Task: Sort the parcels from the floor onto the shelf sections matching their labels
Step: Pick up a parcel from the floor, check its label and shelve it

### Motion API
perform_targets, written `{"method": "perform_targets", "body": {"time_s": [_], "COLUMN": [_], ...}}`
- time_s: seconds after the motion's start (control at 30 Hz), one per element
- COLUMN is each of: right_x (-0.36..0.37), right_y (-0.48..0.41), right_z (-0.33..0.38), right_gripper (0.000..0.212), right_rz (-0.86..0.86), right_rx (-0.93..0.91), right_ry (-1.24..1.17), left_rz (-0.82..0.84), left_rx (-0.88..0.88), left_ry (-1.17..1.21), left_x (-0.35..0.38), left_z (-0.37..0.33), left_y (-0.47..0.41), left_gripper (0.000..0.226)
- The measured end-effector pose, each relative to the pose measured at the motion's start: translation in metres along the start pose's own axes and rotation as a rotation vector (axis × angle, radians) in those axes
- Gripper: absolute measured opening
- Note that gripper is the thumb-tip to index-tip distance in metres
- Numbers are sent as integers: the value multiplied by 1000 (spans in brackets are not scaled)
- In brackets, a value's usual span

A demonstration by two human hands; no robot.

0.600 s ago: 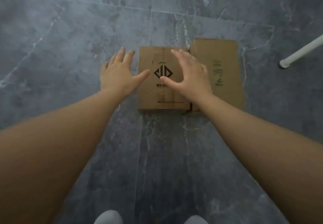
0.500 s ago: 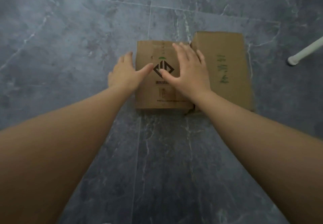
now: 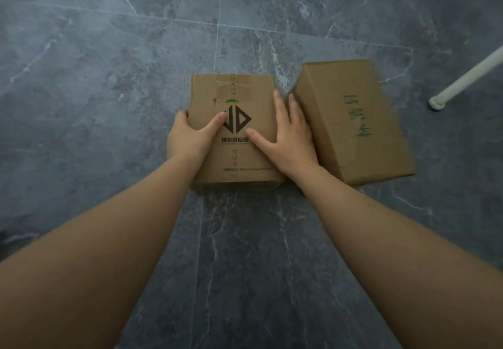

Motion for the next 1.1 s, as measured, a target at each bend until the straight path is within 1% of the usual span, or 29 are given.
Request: {"method": "perform_targets", "body": {"time_s": [0.1, 0.17, 0.23, 0.27, 0.33, 0.47, 0.6, 0.67, 0.8, 0.9, 1.0, 1.1], "right_x": [3, 12, 17, 18, 18, 17, 10, -6, -64, -124, -204, -303], "right_y": [-4, -6, -8, -9, -15, -19, -17, -19, -17, -14, -10, -5], "right_z": [-6, -4, -6, -8, -8, -5, 3, 16, 55, 94, 148, 212], "right_gripper": [100, 102, 95, 89, 83, 78, 82, 85, 87, 85, 89, 91], "right_rz": [-12, 14, 12, 14, 12, -19, -49, -81, -181, -261, -292, -327], "right_rx": [64, 130, 266, 316, 347, 359, 316, 275, 220, 174, 122, 44], "right_ry": [-99, -302, -521, -584, -591, -599, -588, -593, -624, -652, -649, -636], "left_rz": [62, 83, 74, 66, 49, 39, 45, 42, 45, 43, 40, 40], "left_rx": [-107, -124, -127, -126, -117, -118, -145, -139, -45, 16, 53, 94], "left_ry": [61, 81, 91, 85, 58, 34, 105, 156, 212, 274, 346, 413], "left_x": [3, 5, 5, 5, 6, 5, 3, -4, -33, -67, -116, -173], "left_z": [10, 11, 10, 8, 5, 3, 4, -10, -74, -139, -220, -311], "left_y": [-1, -1, -1, -1, -5, -10, -9, -7, -1, 13, 43, 78], "left_gripper": [70, 68, 67, 66, 66, 71, 66, 65, 56, 56, 52, 51]}}
Point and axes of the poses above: each hand's wrist, its own y-axis away from the middle knuckle, its own x-axis out of the palm, z = x × y, the point moved 9 cm from there along -y, towards the middle knuckle, and after that the axes turned 9 degrees about -z, right-handed, at the moved point
